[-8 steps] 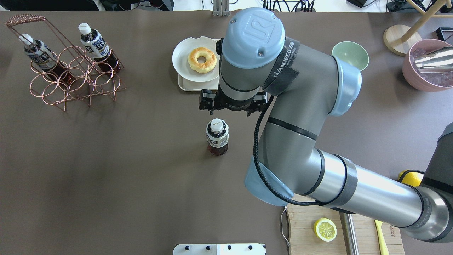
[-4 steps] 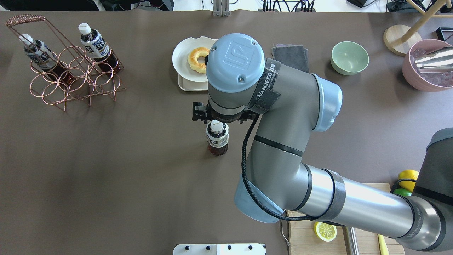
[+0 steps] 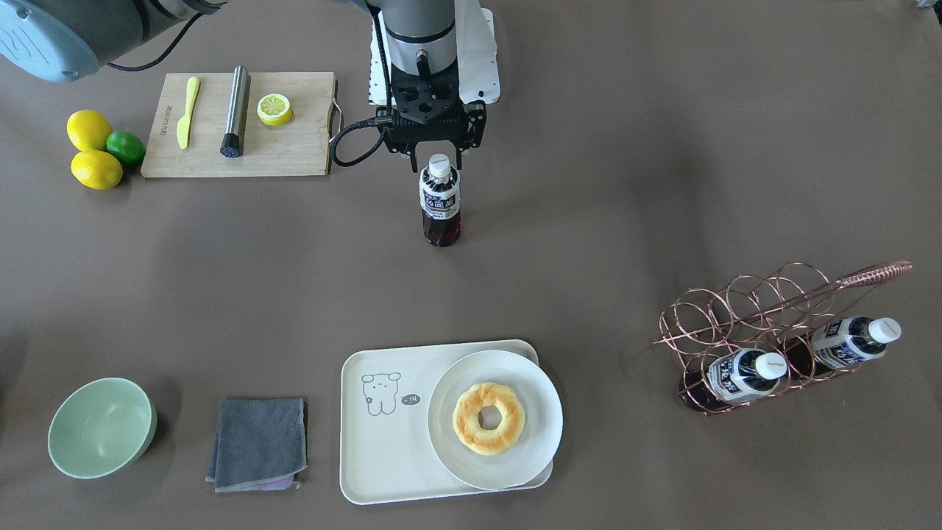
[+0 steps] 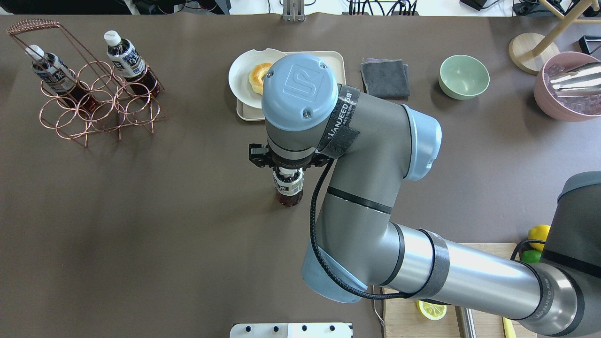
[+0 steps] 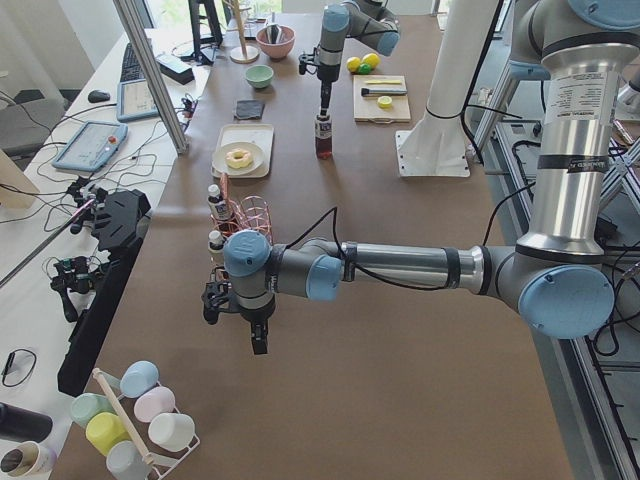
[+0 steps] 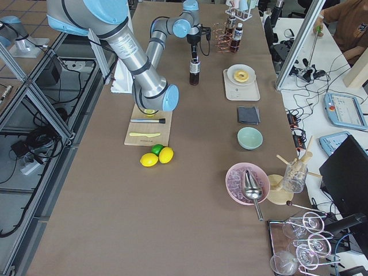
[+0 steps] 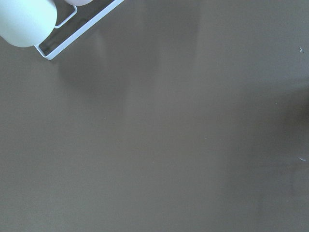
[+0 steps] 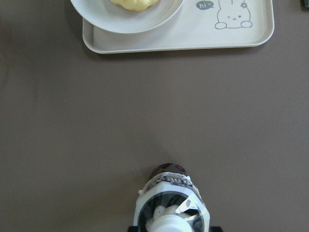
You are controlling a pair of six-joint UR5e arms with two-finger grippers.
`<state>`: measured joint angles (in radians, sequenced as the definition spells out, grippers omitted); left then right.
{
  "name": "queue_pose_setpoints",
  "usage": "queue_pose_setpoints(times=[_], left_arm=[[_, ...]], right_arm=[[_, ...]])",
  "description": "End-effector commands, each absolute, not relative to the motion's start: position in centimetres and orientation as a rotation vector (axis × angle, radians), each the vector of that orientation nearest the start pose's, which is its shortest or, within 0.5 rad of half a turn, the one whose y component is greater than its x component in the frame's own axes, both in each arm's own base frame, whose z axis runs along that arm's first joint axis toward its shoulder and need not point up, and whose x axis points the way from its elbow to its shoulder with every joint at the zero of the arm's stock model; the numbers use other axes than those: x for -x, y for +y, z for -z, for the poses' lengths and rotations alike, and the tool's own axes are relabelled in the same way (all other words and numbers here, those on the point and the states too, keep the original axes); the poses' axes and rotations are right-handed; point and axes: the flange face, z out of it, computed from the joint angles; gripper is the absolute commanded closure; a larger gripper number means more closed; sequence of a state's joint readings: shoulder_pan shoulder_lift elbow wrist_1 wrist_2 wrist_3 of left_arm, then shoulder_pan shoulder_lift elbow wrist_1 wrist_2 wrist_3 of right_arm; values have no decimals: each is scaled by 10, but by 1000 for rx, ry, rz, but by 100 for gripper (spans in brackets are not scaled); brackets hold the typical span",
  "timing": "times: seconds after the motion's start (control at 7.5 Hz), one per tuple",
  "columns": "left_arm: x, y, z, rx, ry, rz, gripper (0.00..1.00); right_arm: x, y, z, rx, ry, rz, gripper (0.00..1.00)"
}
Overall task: Place tea on tray
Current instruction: 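Close the right gripper around the tea bottle's cap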
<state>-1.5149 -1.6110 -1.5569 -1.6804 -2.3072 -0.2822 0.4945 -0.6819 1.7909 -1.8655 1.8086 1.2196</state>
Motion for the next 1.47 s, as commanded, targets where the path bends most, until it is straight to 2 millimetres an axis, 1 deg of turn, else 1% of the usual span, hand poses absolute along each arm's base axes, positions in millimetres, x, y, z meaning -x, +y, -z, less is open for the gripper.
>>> queue_pose_setpoints(times=[0.0,0.4,0.67,0.93,1.2,1.33], left_arm=[[38,-521,-637,-4,747,165,2],[38,-523,-658,-34,750,155,2],[38,-524,-658,-35,752,156,2],[37,-526,-655,-39,752,154,2],[39,-526,-656,-39,751,157,2],[42,-526,-656,-41,752,163,2]], right_arm=[[516,-403,-73,-133,-824,-45,44],[515,-408,-73,-176,-809,-52,44],[517,-409,-73,-179,-804,-52,44],[520,-403,-72,-168,-810,-55,42],[523,-400,-73,-161,-810,-51,41],[523,-400,-73,-160,-811,-55,47]])
